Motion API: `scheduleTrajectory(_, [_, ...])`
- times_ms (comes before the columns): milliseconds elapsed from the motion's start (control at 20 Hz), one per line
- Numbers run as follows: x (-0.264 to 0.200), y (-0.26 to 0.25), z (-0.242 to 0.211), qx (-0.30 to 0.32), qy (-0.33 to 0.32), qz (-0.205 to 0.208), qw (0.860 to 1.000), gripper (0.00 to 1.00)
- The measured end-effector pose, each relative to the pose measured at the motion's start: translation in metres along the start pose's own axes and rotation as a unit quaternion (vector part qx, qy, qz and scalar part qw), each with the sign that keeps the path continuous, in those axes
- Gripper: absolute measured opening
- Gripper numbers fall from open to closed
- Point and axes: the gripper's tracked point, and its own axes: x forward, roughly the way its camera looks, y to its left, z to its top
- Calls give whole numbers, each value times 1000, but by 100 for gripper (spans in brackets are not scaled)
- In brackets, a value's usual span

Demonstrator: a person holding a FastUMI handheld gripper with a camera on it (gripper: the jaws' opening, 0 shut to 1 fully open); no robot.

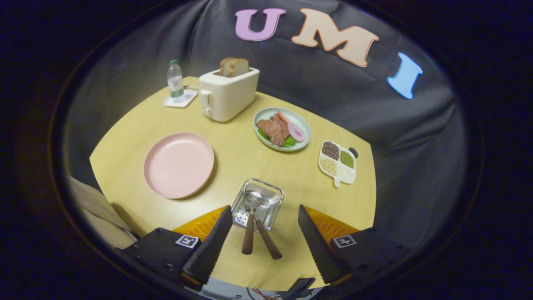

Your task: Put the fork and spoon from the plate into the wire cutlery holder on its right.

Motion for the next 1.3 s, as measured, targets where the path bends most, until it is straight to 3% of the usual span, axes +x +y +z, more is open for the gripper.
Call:
scheduleTrajectory(250, [-41,16,53,90,-141,-19,986,99])
scheduleTrajectory(450, [-75,20,73,117,-228,-51,965,99])
scheduleTrajectory(850, [-128,25,98,187,-354,-72,913,99])
scheduleTrajectory(1100, [-148,26,96,190,-397,-98,893,98])
scheduleTrajectory(1300, [-160,28,98,182,-408,-104,889,98])
